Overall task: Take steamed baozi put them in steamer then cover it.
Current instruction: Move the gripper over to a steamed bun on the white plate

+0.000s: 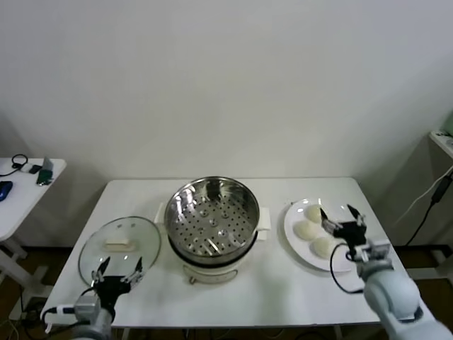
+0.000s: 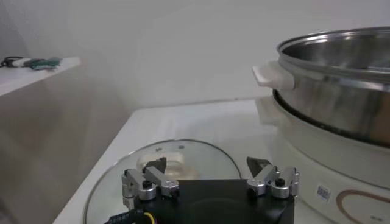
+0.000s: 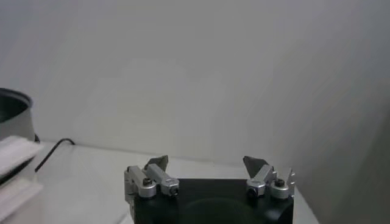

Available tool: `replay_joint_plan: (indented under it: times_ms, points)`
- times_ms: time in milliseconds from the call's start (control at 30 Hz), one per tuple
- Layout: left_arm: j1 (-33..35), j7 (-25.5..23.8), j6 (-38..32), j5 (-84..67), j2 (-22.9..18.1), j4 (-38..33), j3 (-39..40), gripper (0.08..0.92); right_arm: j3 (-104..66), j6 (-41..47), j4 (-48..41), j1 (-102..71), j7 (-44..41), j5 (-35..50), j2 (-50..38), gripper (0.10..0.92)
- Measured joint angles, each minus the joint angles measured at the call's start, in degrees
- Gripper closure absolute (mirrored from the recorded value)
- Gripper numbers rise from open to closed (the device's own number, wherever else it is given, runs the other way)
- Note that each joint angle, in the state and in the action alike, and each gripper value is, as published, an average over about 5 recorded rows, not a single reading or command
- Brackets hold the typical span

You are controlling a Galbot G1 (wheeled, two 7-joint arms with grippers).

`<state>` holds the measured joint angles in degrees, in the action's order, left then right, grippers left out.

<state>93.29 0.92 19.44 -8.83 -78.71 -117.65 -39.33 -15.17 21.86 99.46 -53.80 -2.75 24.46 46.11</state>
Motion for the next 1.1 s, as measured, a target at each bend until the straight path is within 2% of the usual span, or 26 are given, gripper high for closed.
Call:
replay_joint_plan:
  times_ms: [133,300,600,833,1100]
  points:
    - [-0.2,-0.1,-0.2,-0.3,0.2,0.0,0.1,0.177,11.8,-0.5,-6.3,13.6,-10.4,-4.7,-5.3,0.203]
    - [-0.5,-0.4,-0.2,-0.4,0.3,-0.1,0.3,0.177,29.3,-5.8,-16.1,32.3,-26.1,-11.5,-8.7,0.203]
    - [-1.1,-1.1,-0.2,0.1,0.5,0.3,0.9,0.177,60.2,-16.3,-34.0,62.0,-49.8,-18.7,-6.6,0.203]
    - [-1.7,-1.5,-0.2,0.1,0.8,0.6,1.3,0.177,73.0,-19.5,-46.3,71.9,-59.2,-19.1,-0.9,0.203]
    - [-2.2,-1.6,-0.1,-0.2,1.3,1.0,0.8,0.177,75.1,-21.6,-58.5,72.4,-63.8,-19.6,6.4,0.203]
